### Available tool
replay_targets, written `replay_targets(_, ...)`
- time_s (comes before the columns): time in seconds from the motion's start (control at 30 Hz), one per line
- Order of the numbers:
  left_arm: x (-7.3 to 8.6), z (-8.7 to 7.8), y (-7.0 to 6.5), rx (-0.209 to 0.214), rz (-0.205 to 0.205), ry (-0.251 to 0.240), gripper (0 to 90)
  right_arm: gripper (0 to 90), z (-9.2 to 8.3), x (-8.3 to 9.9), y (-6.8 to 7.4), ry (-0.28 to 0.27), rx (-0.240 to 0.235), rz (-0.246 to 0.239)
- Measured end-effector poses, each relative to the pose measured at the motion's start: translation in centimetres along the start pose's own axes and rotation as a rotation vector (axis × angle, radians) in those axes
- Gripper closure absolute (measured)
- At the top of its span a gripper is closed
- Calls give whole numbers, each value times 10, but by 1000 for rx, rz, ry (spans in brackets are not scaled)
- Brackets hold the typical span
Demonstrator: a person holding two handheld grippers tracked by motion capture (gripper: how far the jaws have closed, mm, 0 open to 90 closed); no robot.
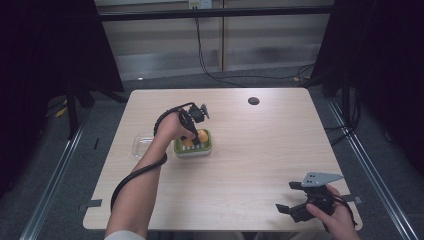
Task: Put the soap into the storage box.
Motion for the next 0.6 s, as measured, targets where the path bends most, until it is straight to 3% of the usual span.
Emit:
replay_targets(0.33, 1, 4, 1, -3, -13, -15, 491, 53, 1, 0, 0, 1, -2, -2)
replay_targets(0.43, 1, 4, 3, -12, 14, 4, 491, 53, 1, 0, 0, 0, -2, 0)
replay_targets(0.5, 1, 6, 2, -7, -6, -8, 491, 53, 1, 0, 0, 1, -2, -1)
replay_targets(0.57, 1, 6, 3, -13, 10, 1, 491, 53, 2, 0, 0, 1, -1, -1)
replay_targets(0.6, 1, 8, 3, -11, -3, -10, 491, 53, 2, 0, 1, 0, -1, 0)
Point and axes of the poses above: each handheld gripper's, and its own axes: z roughly forward along the jaws, x roughly out of its underside, y roughly to its left, the point moved 1 cm from there along z, roughly forward along the jaws, and after that the axes turned 10 degrees about y, right-handed, at the moved point
